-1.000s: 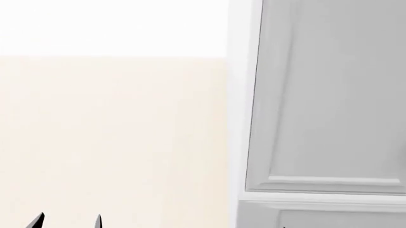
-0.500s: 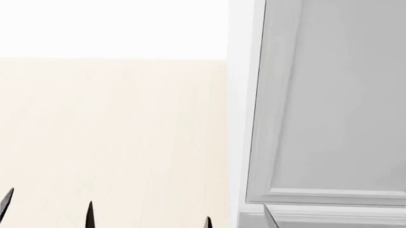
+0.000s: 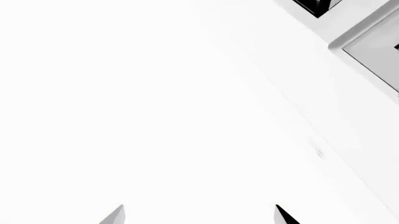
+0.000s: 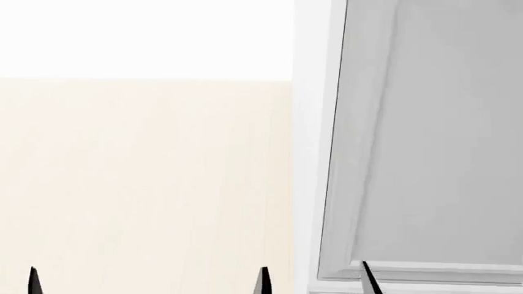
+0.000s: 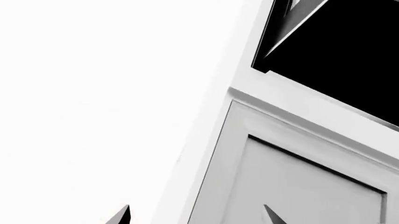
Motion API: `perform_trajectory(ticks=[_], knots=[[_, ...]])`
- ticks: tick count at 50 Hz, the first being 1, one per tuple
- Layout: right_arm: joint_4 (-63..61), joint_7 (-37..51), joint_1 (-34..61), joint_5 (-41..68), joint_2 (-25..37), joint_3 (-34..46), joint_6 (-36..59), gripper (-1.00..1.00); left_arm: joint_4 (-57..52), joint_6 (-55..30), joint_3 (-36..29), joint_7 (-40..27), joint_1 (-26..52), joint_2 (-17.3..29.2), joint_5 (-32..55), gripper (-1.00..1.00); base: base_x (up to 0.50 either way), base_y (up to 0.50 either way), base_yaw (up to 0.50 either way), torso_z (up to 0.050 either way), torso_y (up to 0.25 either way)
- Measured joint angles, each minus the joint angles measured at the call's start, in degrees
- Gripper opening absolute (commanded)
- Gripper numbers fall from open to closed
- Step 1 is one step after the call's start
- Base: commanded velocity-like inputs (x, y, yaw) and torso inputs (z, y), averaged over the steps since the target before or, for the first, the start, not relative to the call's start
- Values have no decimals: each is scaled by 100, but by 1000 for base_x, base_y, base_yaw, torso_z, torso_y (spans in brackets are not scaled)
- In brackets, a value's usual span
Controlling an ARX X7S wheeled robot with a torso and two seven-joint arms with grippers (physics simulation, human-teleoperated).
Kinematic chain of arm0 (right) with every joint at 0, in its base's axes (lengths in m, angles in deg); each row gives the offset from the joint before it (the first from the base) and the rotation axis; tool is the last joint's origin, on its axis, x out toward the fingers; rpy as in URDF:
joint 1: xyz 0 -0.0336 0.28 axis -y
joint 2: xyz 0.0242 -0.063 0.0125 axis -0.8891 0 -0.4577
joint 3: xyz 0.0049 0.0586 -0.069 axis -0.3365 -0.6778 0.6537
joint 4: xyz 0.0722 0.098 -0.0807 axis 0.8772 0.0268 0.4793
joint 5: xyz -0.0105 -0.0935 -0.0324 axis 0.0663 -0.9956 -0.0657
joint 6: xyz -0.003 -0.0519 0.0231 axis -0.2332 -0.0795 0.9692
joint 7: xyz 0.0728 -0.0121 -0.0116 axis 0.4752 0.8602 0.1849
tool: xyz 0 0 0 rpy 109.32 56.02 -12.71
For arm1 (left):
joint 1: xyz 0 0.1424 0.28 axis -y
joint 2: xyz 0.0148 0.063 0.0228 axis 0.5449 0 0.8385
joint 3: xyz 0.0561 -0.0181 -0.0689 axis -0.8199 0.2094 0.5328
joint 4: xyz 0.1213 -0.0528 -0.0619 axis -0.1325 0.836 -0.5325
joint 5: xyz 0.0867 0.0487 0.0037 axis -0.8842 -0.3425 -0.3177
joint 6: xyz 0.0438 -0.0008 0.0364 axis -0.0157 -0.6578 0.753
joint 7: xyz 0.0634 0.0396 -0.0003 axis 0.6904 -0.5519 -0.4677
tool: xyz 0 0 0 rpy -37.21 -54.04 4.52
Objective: Close the microwave door
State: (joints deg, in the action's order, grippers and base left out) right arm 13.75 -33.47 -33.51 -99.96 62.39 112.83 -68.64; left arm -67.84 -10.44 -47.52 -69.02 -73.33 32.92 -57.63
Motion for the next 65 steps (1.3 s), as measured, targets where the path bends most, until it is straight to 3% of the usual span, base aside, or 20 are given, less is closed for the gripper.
perform_trajectory(ticks=[13,35,65], knots=[[-105,183,-51,-169,45,-10,-115,100,-200,-3,-6,-81,-102,25,-270,100,476,0,0,0,1],[-629,218,-175,-356,38,-96,92,100,-241,-17,-55,-104,-105,49,-403,100,0,0,0,0,0],[-2486,-1406,489,-1107,-327,119,1511,100,-316,-85,-120,-74,-102,45,-505,100,0,0,0,0,0]])
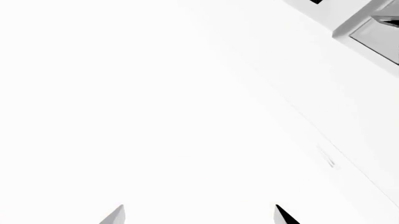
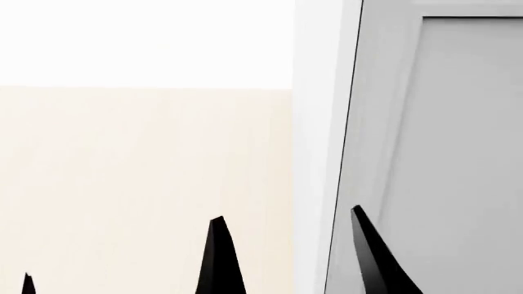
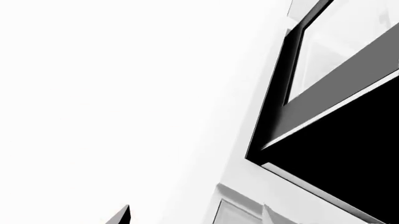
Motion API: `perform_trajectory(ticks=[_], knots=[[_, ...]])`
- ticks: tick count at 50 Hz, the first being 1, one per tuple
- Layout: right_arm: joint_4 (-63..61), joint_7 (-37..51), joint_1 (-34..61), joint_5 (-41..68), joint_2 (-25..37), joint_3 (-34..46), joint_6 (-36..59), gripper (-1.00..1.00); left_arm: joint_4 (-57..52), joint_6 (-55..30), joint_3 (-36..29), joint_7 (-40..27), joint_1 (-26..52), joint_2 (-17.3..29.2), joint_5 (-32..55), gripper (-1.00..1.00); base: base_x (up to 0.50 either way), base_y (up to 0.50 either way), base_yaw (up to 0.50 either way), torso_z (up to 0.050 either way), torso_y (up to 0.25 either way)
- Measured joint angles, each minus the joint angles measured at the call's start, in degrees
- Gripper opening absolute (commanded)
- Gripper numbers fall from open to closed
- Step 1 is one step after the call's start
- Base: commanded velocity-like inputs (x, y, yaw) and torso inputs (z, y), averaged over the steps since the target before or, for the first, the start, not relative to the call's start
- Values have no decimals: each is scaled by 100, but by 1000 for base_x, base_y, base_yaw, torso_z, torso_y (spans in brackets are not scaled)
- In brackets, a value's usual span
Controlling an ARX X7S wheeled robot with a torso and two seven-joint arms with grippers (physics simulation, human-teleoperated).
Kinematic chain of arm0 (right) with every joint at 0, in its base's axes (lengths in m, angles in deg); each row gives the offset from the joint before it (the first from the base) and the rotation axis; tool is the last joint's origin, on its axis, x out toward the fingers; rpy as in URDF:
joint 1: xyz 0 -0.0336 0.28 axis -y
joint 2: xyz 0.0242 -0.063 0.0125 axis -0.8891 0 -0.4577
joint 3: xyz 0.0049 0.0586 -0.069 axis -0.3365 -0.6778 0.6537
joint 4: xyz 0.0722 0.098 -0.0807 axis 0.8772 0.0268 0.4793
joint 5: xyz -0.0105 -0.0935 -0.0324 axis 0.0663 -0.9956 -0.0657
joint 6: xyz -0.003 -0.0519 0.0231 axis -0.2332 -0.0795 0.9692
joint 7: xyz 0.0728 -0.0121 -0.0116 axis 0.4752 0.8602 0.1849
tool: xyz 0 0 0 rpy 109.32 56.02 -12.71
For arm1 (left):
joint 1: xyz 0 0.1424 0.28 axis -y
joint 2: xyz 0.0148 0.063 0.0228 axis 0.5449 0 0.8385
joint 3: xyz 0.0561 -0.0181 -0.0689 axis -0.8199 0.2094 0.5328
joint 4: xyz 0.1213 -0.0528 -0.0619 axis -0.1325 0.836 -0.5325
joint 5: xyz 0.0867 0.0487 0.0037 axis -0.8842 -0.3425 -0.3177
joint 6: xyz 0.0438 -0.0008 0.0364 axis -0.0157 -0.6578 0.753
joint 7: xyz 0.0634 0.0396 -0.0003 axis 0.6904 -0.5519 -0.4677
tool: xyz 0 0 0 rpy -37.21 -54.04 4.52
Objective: Close the microwave door
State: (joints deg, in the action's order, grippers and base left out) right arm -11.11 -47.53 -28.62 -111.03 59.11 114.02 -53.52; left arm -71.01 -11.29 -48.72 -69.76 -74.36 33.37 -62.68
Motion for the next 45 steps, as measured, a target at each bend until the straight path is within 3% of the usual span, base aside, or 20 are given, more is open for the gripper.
perform_trajectory(ticks=[30,45], knots=[[-963,-2482,1979,-1438,-1294,545,1815,100,-18,-80,-72,73,60,-5,-13,100,0,0,0,0,0],[-1094,-3374,3383,-2511,-1564,1023,3053,100,-68,-148,-117,150,98,-31,-44,100,0,0,0,0,0]])
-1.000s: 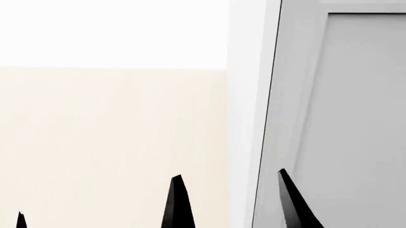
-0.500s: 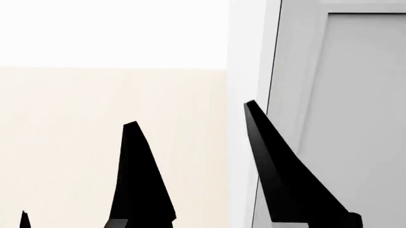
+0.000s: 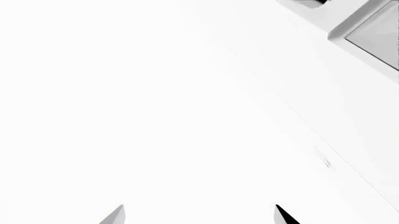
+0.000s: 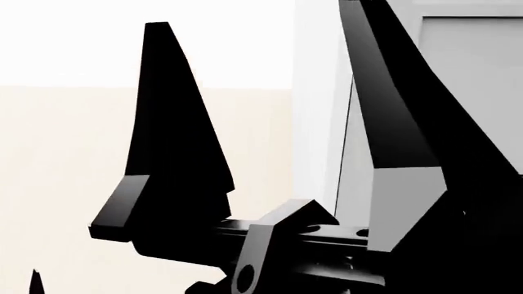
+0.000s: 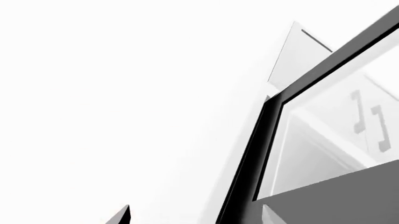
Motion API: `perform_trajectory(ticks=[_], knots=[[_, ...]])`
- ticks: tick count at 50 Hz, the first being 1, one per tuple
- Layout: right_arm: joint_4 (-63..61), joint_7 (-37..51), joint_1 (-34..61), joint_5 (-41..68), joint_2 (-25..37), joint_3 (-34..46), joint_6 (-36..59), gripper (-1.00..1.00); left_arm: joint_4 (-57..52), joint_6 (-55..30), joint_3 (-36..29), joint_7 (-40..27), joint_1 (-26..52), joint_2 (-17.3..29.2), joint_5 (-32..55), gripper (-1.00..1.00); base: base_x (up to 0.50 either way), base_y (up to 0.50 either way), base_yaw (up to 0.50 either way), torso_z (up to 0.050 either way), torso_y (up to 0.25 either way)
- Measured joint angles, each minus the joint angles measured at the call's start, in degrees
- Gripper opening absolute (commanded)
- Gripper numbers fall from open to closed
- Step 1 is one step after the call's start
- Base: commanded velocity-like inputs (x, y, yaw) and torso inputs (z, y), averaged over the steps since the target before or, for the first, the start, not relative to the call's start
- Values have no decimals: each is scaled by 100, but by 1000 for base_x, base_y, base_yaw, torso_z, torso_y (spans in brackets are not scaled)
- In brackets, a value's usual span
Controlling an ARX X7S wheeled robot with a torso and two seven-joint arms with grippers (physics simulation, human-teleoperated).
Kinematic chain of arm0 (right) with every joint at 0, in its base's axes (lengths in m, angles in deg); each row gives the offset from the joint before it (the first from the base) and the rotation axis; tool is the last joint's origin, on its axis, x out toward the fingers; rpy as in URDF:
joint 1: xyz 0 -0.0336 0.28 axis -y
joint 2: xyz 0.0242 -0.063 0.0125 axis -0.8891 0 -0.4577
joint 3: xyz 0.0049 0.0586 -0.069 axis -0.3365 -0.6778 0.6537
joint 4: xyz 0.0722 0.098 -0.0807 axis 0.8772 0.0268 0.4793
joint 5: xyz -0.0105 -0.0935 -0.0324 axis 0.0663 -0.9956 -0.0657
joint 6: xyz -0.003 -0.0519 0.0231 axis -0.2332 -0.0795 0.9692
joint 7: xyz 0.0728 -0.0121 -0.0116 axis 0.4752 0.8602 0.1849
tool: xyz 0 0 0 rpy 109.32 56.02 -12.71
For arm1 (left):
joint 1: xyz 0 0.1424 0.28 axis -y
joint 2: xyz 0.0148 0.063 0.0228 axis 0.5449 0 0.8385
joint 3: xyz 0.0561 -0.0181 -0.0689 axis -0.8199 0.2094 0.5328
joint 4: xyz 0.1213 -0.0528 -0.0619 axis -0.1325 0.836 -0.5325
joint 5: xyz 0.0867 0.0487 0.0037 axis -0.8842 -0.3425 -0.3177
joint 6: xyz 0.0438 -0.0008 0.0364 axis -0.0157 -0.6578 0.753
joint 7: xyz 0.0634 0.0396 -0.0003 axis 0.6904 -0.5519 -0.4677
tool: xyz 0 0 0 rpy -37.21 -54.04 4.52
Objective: Close the microwave door
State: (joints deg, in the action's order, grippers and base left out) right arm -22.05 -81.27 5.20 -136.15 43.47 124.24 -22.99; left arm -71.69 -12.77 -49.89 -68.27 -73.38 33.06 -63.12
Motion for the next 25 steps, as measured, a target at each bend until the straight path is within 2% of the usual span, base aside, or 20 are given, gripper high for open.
perform_trajectory(ticks=[13,25], knots=[[-27,-654,988,-866,-54,331,811,100,2,-10,-31,1,11,8,-18,100,0,0,0,0,0],[52,-1220,1912,-1281,46,208,1536,100,14,-13,-58,0,29,23,-25,100,0,0,0,0,0]])
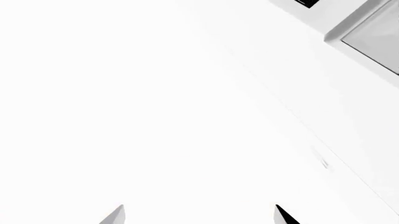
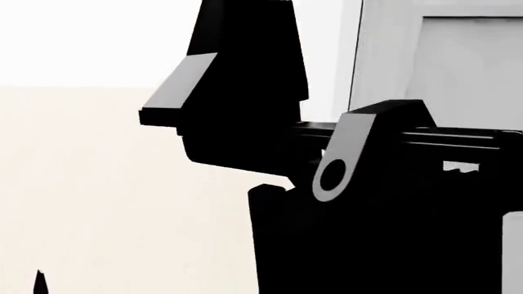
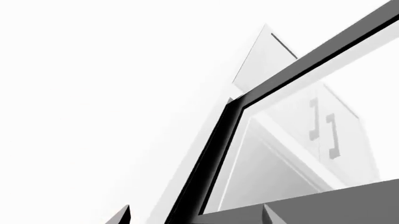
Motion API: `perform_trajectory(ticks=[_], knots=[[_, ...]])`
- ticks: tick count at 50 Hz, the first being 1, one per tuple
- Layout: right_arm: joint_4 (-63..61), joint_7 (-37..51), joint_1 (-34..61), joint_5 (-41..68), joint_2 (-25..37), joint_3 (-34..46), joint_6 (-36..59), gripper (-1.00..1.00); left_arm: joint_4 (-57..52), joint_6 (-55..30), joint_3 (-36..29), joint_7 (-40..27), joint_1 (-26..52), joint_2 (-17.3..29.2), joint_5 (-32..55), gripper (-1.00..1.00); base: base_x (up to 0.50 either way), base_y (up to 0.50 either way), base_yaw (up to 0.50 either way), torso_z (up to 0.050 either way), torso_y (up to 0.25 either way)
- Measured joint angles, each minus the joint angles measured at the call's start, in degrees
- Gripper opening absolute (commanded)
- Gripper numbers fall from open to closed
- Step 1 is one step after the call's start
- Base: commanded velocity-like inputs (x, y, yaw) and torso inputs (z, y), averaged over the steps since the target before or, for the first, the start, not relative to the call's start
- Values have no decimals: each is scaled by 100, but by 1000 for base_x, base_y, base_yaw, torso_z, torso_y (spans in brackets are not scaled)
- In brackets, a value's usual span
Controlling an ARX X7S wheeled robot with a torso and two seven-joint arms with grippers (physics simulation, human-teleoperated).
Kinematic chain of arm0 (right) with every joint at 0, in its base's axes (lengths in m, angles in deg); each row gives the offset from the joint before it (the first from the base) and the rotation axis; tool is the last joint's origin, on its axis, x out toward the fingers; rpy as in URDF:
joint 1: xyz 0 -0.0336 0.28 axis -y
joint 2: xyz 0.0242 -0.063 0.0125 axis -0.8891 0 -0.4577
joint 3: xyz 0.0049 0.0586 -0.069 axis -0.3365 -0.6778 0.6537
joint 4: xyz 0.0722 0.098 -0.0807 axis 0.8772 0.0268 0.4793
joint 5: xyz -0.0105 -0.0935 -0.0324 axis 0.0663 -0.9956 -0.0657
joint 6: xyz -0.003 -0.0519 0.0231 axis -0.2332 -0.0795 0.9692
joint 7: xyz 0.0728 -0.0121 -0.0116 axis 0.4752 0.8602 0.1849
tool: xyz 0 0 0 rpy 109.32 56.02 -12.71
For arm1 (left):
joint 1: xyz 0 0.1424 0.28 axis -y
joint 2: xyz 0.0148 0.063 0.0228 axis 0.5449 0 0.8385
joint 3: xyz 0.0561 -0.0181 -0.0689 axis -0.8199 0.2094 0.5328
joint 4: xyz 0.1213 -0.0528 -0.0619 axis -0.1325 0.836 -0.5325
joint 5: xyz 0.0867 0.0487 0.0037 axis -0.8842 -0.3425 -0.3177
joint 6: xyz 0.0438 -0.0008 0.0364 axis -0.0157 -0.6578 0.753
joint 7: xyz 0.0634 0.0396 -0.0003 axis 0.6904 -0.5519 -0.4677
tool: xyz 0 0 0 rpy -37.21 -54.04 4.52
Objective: Close the microwave door
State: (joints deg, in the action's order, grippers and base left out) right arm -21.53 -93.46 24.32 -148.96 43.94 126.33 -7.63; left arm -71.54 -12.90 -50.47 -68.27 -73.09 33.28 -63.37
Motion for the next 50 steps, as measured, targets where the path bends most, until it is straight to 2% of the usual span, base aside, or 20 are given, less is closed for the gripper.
perform_trajectory(ticks=[19,41,50], knots=[[278,-105,764,188,268,-352,482,100,1,-43,-42,36,46,1,-31,100,0,0,0,0,0],[1319,720,1315,1499,571,-1446,373,100,-7,-93,-93,84,97,0,-49,100,0,0,0,0,0],[1847,1081,1460,2402,547,-1936,195,100,-22,-113,-108,93,103,0,-64,100,0,0,0,0,0]])
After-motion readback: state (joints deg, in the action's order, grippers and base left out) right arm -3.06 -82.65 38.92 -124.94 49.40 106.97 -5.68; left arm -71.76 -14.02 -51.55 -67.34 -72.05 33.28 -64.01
